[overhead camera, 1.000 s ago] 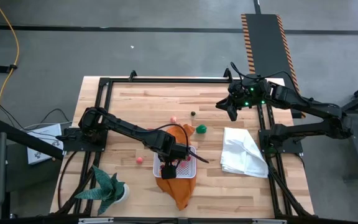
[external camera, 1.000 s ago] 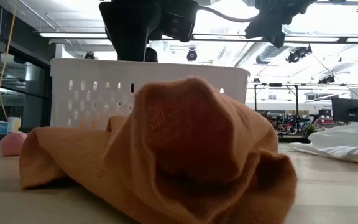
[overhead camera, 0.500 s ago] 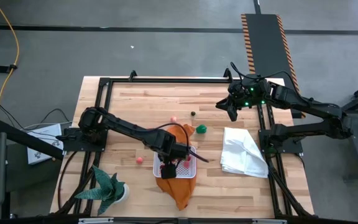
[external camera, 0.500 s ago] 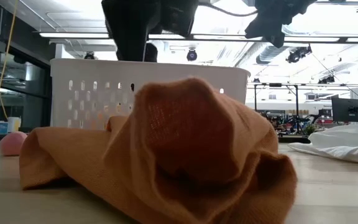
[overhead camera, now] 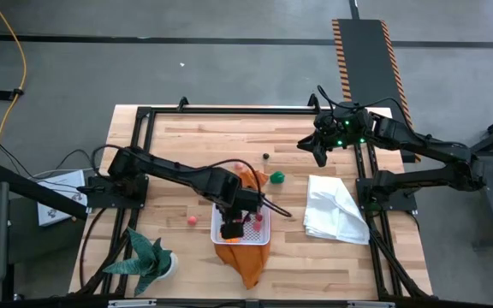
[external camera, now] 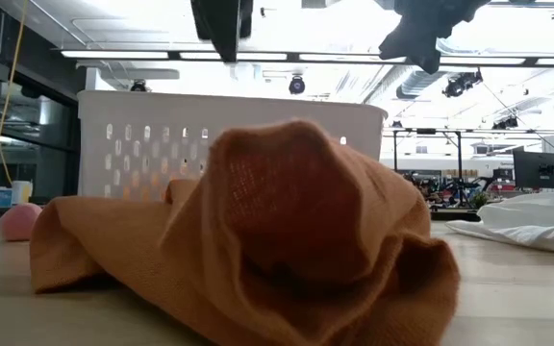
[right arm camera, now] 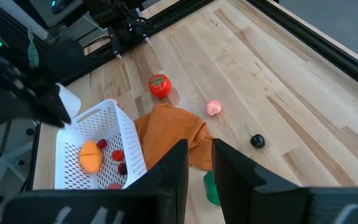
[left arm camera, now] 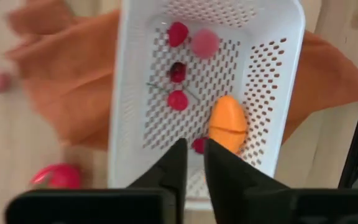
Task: Pick and placing Produce into tupperware
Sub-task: Put the red tomato into the white basket
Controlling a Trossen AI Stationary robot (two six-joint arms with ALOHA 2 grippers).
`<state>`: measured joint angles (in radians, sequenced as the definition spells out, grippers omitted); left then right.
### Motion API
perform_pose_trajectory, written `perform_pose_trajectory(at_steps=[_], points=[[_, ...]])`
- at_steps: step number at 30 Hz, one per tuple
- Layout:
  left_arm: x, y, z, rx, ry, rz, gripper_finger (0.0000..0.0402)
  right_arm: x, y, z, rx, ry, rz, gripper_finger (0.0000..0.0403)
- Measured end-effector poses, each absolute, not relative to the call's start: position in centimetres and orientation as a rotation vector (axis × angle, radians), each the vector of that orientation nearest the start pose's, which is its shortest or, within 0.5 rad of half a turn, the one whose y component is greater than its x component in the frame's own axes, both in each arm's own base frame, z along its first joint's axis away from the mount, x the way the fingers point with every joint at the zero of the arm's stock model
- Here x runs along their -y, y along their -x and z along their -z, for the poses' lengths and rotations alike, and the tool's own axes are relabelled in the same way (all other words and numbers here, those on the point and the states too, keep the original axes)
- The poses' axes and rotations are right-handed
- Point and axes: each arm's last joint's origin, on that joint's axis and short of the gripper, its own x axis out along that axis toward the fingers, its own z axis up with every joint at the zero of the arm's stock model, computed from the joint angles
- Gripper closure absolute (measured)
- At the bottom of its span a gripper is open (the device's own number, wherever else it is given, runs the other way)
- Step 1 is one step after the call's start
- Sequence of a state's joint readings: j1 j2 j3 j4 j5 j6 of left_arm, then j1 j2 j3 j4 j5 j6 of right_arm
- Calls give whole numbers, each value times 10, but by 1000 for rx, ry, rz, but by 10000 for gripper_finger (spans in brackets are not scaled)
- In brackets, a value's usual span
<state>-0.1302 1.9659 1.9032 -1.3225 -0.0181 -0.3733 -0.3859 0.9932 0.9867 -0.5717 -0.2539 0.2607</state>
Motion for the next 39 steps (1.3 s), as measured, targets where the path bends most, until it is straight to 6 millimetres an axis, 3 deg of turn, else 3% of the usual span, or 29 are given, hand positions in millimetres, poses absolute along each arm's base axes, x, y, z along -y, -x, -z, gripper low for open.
perform_pose_trajectory(at_steps=[5, 10, 20, 28, 33, 39], points=[[35, -371, -334, -1371, 171, -281, 398, 69, -189, -331, -532, -436, 200, 340], [13, -345, -370, -1287, 185, -402, 387, 69, -189, -331, -531, -436, 199, 340], [-24, -275, -436, -1054, 252, -538, 394, 69, -189, -330, -538, -451, 190, 340], [-26, -206, -479, -844, 208, -616, 400, 69, -189, -331, -529, -491, 199, 340], [-23, -153, -475, -791, 252, -654, 400, 70, -191, -333, -497, -516, 241, 340], [-18, -104, -429, -777, 426, -664, 400, 73, -191, -334, -460, -546, 325, 340]])
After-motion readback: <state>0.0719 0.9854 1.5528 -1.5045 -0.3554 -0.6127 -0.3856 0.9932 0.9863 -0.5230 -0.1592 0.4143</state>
